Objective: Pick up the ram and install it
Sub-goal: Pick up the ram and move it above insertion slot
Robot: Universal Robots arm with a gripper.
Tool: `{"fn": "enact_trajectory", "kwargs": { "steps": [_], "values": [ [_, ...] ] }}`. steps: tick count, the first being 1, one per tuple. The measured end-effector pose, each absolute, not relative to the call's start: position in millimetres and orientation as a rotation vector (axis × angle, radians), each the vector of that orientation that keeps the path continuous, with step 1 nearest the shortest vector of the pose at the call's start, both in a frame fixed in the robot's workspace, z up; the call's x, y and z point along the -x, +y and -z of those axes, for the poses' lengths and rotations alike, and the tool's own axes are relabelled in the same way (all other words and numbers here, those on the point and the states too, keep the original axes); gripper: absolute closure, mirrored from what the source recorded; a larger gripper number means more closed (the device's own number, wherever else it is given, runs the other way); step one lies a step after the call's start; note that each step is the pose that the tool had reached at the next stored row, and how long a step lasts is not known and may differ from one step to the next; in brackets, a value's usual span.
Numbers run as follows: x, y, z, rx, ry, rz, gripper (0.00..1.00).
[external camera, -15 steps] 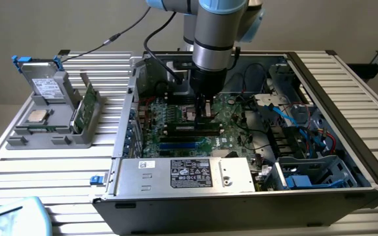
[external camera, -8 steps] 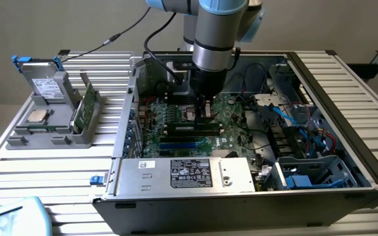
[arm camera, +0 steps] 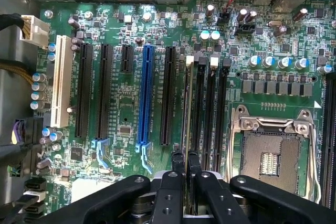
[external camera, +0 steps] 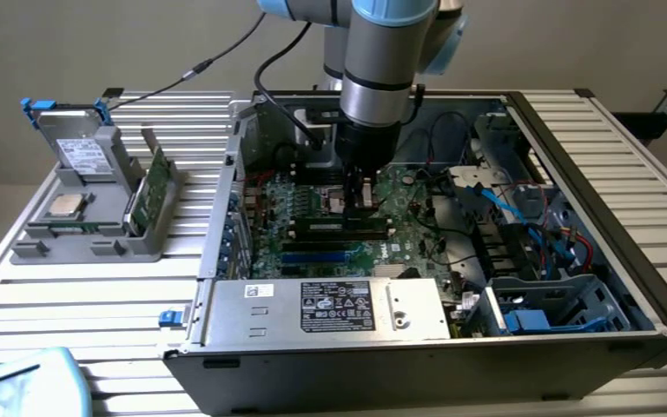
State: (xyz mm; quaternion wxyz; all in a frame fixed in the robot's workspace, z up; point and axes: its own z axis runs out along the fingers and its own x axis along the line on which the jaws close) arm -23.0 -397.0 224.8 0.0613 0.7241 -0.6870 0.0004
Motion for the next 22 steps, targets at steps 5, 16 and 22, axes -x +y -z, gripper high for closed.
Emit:
{"fn": "enact_trajectory", "kwargs": {
  "steps": [5, 16, 22],
  "values": [
    [23.0, -397.0, -225.9, -2.19, -2.078, -0.001, 0.86],
    [23.6, -397.0, -227.0, -2.194, -2.082, -0.011, 0.86],
    [24.0, -396.9, -226.0, -2.192, -2.081, -0.016, 0.86]
  ]
}}
